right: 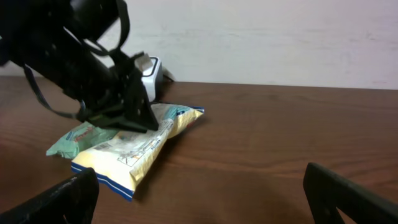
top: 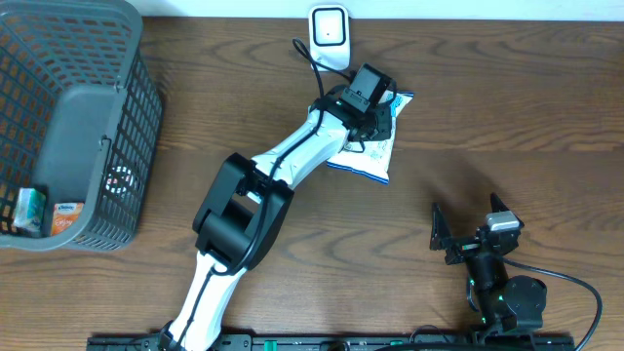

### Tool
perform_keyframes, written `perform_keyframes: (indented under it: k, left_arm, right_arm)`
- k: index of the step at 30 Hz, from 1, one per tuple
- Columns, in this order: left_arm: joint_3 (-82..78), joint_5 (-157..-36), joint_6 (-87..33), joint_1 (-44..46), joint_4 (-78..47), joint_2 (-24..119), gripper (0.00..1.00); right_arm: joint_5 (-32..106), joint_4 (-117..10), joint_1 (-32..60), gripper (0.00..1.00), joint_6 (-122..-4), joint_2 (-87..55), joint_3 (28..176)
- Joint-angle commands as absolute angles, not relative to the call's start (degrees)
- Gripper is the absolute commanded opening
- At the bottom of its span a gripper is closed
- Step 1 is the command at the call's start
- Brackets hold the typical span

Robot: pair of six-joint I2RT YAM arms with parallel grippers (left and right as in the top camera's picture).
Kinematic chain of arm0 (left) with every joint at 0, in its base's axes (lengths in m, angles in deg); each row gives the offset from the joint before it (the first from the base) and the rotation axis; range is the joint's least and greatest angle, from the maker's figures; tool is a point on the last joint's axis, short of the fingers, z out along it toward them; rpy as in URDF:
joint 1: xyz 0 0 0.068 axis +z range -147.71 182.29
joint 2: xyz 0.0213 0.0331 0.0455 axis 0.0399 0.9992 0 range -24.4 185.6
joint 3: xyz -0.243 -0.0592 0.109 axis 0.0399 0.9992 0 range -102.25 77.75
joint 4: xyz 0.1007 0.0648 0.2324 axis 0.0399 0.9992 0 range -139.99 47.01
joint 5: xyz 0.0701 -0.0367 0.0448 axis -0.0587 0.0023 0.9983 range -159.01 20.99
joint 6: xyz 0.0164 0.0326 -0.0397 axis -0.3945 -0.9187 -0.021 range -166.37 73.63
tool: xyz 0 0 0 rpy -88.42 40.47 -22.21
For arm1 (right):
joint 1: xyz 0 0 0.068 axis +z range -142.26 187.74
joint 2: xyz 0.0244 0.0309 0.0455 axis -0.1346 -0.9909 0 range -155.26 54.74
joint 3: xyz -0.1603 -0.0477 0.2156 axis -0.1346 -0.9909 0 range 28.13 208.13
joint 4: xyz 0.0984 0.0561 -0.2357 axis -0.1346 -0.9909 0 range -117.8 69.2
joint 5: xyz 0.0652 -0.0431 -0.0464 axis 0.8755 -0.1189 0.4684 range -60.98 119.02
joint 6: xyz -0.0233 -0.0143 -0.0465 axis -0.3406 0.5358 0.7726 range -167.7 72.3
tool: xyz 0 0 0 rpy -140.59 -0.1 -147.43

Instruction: Scan the item barcode

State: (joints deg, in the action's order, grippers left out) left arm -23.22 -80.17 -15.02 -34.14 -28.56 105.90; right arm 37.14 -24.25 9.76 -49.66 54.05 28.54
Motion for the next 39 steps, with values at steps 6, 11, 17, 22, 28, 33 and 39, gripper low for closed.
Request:
perform_keyframes:
  k: [6,11,17,22,28,33,39]
  left_arm:
    - [-23.57,-64.81,-14.80,-33.64,-28.51,108.74,0.24]
    - [-23.57,-60.41,-14.80,-33.26,-29.19,108.74,0.24]
    - [-24.07,-60.41,-14.82,-33.09,-29.78,107.30,0.24]
    - [-24.07,-62.03,-14.80,-33.16,-29.78,103.94,0.24]
    - [-24.05,-66.16,-14.80,-33.24,-29.93,103.06,0.24]
    - [-23.70,-69.33,-14.80,-33.99,-29.93,104.70,0.24]
    - [-23.57,-69.51,-15.15,-35.65,-29.24,107.30,0.28]
  right_arm:
    - [37.51,-24.49,10.09,0.99,-50.01,54.40,28.45]
    - [37.51,-24.49,10.09,0.99,-50.01,54.40,28.45]
    - [37.51,-24.49,10.09,0.99,-50.01,54.40,28.45]
    - [37.51,-24.49,10.09,0.99,-50.01,54.40,28.45]
    - [37.51,-24.49,10.09,0.99,-50.01,54.40,28.45]
    - [37.51,-24.46,10.09,0.99,-50.01,54.40,28.45]
    - [37.51,-24.49,10.09,0.99,-50.01,54.40,28.45]
